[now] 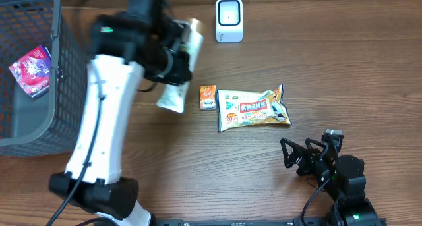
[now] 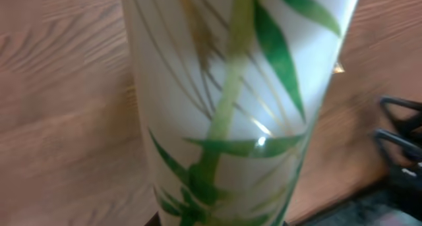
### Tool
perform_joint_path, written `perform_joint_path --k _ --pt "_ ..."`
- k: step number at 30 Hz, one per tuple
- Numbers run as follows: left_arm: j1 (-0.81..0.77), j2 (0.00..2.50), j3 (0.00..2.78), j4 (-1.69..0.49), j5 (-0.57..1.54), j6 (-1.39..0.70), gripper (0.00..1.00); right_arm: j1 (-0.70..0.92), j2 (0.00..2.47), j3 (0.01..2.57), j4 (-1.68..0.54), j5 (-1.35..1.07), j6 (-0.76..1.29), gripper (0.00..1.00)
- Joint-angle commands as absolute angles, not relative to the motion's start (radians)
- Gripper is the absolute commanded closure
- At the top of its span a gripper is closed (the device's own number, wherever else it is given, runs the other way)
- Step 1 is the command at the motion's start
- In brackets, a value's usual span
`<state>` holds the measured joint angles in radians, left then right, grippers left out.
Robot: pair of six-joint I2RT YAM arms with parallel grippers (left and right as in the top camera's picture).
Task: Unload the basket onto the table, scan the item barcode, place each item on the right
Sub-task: 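Carry the white bottle past the scanner and lay it on the table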
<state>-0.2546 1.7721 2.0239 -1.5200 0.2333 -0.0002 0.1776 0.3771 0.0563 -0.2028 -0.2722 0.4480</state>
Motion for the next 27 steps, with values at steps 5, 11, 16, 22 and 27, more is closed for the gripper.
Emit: perform_joint_path --k 5,11,16,22,27 --pt "-0.373 1.767 1.628 -1.155 0.128 -0.062 0.95 0.181 0.374 0.074 -0.2 -0.263 0.445 0.0" --pt "-0.416 1.767 1.285 -0.928 0.209 -0.166 0.95 0.181 0.374 0.074 -0.2 -0.263 0.444 0.0" --pt "-0.427 1.767 1.124 -0.815 0.421 -0.144 0.95 0.181 0.374 0.074 -0.2 -0.262 0.444 0.0" --pt "-0.424 1.767 1.102 -0.773 0.788 -0.082 0.91 0.181 0.374 0.074 -0.2 -0.263 0.445 0.0" --pt "-0.424 1.767 1.102 -0.751 0.766 -0.083 0.59 0.181 0.374 0.074 -0.2 -0.263 0.445 0.0"
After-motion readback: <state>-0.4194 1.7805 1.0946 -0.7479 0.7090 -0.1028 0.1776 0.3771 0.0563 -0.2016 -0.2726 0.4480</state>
